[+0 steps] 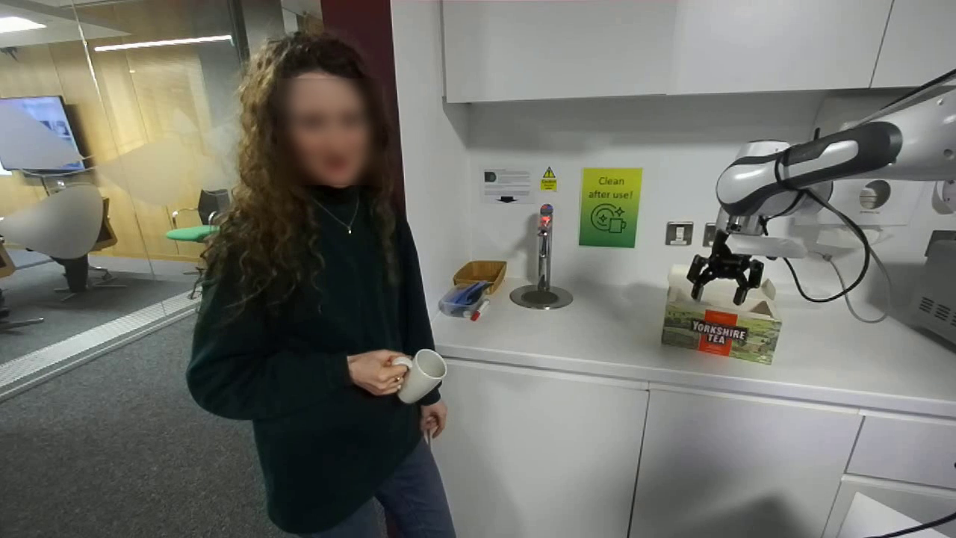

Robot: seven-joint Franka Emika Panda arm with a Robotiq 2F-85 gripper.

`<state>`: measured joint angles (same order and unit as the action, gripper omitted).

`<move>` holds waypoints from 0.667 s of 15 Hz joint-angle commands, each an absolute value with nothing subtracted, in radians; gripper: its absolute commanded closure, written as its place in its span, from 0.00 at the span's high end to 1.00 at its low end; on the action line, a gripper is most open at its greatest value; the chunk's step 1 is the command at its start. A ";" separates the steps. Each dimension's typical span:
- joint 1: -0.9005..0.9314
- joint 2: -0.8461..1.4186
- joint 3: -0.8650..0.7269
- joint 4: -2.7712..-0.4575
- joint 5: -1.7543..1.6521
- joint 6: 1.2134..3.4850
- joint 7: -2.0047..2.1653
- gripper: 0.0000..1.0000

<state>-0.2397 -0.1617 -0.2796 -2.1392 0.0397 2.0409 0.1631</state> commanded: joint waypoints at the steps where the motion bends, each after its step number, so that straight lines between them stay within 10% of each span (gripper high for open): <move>1: -0.261 -0.105 -0.300 -2.067 0.091 1.980 0.140 1.00; 10: -0.289 -0.005 -0.328 -1.929 0.048 1.853 -0.084 1.00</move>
